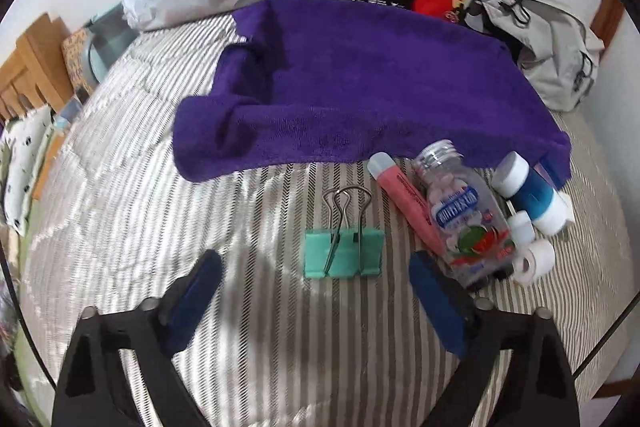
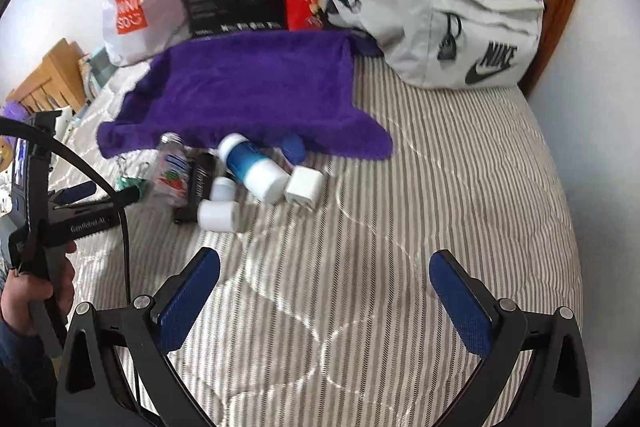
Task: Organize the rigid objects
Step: 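Grasp the green binder clip with the left tool while the right tool grasps the white charger plug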
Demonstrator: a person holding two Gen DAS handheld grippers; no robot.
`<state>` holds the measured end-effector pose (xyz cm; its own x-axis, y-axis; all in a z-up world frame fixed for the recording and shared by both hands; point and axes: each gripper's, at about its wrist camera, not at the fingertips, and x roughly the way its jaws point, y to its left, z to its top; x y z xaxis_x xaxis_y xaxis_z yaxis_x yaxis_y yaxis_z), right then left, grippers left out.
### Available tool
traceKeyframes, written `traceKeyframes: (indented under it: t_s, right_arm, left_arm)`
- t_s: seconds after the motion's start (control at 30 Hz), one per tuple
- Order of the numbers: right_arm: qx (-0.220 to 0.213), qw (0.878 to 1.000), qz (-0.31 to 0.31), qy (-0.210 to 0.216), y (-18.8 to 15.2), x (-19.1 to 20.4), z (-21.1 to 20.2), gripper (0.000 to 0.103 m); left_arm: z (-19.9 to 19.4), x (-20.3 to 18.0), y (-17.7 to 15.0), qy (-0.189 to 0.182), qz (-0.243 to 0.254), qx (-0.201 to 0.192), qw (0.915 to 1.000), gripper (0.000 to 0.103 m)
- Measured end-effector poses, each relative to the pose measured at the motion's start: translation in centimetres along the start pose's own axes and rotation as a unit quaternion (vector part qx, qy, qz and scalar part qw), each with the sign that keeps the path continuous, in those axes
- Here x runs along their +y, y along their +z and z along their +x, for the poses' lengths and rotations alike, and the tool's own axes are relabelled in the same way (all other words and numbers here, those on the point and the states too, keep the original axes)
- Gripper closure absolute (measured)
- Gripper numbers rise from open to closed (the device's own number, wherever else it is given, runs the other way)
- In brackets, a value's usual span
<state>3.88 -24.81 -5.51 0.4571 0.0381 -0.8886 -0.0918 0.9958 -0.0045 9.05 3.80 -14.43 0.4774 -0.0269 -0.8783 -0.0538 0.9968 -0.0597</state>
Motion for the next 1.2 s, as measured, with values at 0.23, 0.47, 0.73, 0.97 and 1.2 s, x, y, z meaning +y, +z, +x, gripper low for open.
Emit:
traceKeyframes:
  t_s: [0.23,0.47,0.73,0.97,1.2]
  right_arm:
    - [0.020,1.000,0.004,-0.008,0.3,-0.9,1.8,0.000]
    - [0.017,0.999,0.026,0.015,1.3,-1.8,4.0,0.000]
    - [0.011,0.998,0.051,0.033,3.3,-2.3,8.1,0.010]
    - [0.023,0.999,0.036,0.021,3.9,-0.9,10.4,0.012]
    - [0.017,1.000,0.021,0.003,3.8,-0.3,11.8,0.031]
  left_arm:
    - [1.1,0.0,0.0,0.007,-0.004,-0.022,0.9997,0.030]
    - [0.4,-1.2,-1.0,0.011,0.051,-0.034,0.9981,0.060]
    - [0.6,-1.4,-1.0,0.010,0.061,-0.034,0.9975,0.064]
    - [0.5,-1.2,-1.2,0.005,0.063,-0.036,0.9974,0.064]
    - [0.5,-1.3,-1.2,0.003,0.066,-0.036,0.9972,0.064]
